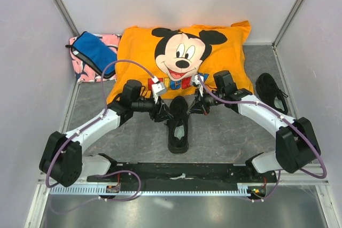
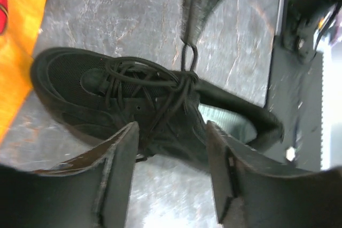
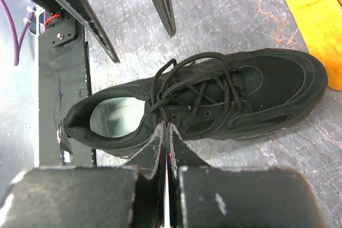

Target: Tie the shoes

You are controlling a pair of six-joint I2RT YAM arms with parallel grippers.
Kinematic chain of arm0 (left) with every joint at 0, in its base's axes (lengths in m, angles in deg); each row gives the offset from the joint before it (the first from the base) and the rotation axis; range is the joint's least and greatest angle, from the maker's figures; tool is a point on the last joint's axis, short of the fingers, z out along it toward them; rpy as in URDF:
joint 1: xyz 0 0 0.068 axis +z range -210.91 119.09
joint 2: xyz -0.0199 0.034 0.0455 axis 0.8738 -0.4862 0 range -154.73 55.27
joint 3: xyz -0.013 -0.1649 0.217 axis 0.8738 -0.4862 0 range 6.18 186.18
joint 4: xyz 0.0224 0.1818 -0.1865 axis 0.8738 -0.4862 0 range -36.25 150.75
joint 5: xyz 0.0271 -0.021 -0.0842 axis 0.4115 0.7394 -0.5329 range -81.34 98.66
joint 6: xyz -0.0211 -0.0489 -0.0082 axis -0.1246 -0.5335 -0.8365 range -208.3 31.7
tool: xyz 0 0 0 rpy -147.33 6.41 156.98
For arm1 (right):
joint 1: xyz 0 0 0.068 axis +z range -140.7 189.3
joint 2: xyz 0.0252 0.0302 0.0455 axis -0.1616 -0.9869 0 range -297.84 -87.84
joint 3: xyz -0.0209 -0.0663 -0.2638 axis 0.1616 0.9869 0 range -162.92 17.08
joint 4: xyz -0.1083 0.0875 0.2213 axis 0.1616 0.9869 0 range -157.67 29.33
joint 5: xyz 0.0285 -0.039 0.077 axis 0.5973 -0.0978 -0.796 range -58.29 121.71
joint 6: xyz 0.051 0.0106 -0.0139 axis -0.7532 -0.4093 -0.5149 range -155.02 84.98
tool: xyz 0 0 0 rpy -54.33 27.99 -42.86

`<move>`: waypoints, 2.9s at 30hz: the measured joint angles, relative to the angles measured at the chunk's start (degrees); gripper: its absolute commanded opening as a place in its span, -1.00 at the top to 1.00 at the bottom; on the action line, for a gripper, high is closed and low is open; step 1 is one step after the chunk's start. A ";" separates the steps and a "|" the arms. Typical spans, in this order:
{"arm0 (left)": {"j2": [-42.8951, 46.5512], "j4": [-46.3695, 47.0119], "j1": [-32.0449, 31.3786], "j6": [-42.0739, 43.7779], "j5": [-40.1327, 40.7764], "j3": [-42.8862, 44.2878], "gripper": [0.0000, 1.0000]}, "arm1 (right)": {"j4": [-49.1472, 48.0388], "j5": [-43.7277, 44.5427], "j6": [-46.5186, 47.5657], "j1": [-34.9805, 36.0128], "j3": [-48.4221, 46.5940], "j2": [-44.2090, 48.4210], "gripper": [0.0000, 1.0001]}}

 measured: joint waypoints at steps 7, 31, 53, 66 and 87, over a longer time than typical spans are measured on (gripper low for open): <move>-4.46 8.92 -0.31 -14.56 0.61 -0.02 -0.11 | -1.18 0.13 -1.09 0.00 0.00 -0.33 1.00; -13.33 20.55 -2.58 -36.98 4.48 -0.04 0.85 | -1.44 -0.17 -2.54 -0.02 -0.02 -2.16 0.37; -13.31 21.31 -2.58 -37.42 4.61 -0.83 0.78 | -1.46 -5.90 -6.71 -1.81 -0.48 -8.87 0.83; -15.26 24.13 -2.58 -40.09 4.11 -0.90 0.97 | -1.49 -6.71 -7.50 -1.81 -0.85 -9.22 1.00; -9.33 20.04 2.25 -38.62 6.51 -4.07 0.97 | 3.87 -1.99 -1.66 -4.00 5.27 -0.11 1.00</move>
